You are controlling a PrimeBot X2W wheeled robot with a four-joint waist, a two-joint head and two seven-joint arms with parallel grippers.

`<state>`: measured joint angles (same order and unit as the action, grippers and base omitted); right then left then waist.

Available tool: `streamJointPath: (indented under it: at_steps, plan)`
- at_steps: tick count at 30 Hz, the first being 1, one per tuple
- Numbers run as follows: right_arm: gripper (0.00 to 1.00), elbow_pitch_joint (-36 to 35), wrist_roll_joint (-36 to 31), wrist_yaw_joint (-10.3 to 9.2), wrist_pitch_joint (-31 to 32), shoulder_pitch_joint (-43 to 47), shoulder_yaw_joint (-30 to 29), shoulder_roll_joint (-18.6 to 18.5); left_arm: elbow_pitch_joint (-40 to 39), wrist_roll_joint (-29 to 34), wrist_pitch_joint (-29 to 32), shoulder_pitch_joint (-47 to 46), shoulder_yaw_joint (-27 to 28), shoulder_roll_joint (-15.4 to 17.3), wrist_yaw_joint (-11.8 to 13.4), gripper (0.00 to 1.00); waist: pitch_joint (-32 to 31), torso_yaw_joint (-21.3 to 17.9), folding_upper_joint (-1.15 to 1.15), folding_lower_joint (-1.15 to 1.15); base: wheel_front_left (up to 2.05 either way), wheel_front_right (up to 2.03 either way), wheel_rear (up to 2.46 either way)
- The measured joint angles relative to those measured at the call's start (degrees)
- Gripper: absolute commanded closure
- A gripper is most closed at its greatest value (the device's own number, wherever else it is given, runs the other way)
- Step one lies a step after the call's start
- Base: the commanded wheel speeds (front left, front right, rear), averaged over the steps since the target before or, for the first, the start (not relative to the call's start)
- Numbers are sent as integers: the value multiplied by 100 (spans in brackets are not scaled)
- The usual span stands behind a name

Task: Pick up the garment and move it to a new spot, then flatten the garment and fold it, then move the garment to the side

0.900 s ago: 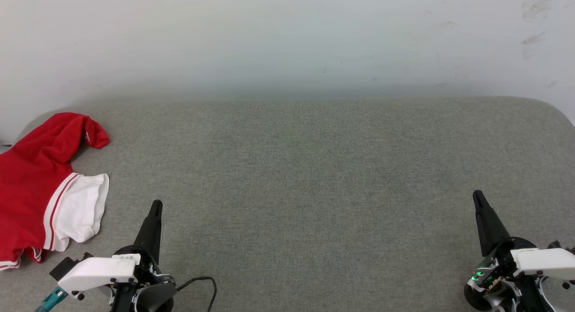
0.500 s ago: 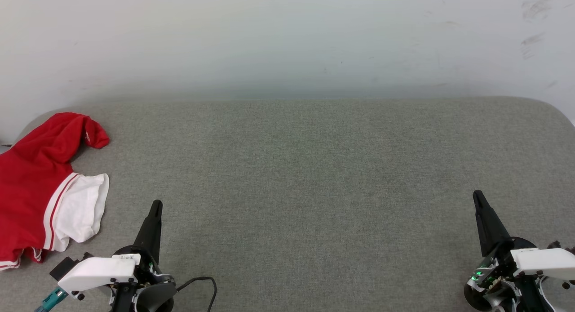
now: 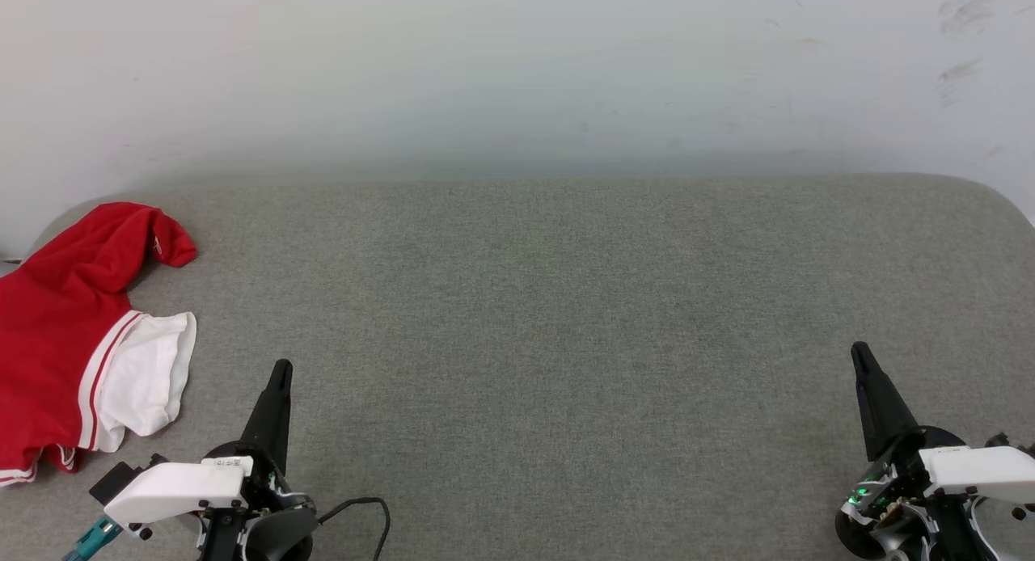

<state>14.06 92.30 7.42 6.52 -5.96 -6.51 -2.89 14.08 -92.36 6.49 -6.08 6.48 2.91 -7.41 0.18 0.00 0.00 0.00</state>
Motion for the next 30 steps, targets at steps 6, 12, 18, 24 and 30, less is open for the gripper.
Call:
streamJointPath:
  at_steps: [6,12,18,24,30]
  plan:
    - [0,133,0,-4,0,114,4,7,134,-1,-10,99,-23,-9,9,0,0,0,0,0,0,0,0]
    - [0,159,-5,-5,-94,274,44,14,224,3,-122,235,-204,-19,10,0,2,0,0,0,0,0,0]
    - [0,-15,-115,-4,-260,283,146,14,140,89,-292,214,-447,-23,10,0,6,-1,0,0,0,0,0]
    - [0,-136,-615,-4,-441,354,254,-51,33,505,-442,148,-580,-21,10,0,7,3,0,0,0,0,0]
    - [0,-326,-1489,-4,-587,370,258,-55,-111,1214,-595,119,-612,-21,10,0,6,15,0,0,0,0,0]
